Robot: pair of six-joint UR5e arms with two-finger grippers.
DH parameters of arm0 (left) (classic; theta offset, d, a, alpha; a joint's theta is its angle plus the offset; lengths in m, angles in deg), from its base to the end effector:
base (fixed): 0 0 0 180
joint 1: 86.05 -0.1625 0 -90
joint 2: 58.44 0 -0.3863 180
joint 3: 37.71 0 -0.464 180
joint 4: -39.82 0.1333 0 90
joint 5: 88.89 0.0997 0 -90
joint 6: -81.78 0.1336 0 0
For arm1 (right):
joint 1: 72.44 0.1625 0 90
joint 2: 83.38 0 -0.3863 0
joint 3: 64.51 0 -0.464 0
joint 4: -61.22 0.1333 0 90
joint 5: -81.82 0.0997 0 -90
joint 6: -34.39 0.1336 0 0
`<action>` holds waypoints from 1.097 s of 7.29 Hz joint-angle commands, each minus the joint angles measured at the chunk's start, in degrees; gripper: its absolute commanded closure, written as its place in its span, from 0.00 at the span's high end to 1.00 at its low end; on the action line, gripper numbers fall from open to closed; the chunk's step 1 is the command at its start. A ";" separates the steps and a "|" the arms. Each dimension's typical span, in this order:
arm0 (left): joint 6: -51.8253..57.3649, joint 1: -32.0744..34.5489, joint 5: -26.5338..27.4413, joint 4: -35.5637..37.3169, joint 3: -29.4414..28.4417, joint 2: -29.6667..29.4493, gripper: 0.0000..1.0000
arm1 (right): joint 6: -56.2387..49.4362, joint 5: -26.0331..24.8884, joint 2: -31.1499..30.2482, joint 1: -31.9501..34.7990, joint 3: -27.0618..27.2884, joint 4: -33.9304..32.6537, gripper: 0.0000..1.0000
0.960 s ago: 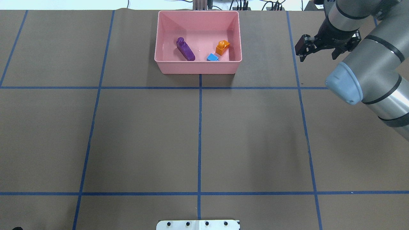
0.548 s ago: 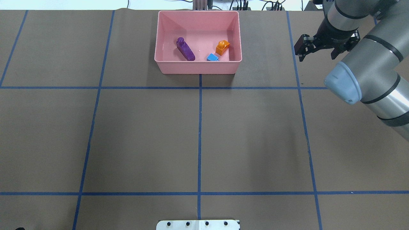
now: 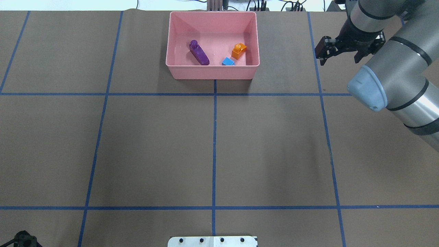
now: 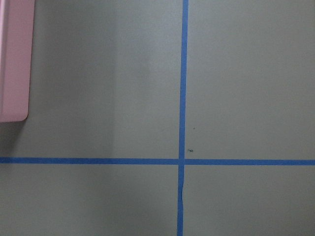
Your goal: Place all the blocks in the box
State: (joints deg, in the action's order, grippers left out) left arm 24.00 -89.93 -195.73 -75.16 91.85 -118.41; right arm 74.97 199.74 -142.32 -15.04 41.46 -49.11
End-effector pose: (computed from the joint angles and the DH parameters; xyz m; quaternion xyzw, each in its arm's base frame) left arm 0.4243 -0.0660 0.4690 -0.0638 0.3187 0.3340 0.8848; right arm -0.2947 -0.5922 0.2146 0.0400 -0.3220 0.0101 0.9458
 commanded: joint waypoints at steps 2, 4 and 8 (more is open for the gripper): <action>-8.56 16.73 -0.57 0.45 4.83 -13.36 0.00 | -4.69 0.20 -0.21 2.00 -0.67 -0.14 1.00; -11.10 26.59 -0.48 2.81 4.30 -25.13 0.00 | -10.57 0.81 -0.82 4.37 -2.43 -0.06 1.00; -13.06 42.51 -0.48 15.12 -8.03 -54.39 0.00 | -16.75 3.54 -11.34 7.89 -2.52 11.93 1.00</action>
State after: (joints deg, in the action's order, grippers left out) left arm 10.87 -52.12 -196.15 -63.15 90.24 -162.88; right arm 59.22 202.46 -149.74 -7.87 39.06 -42.96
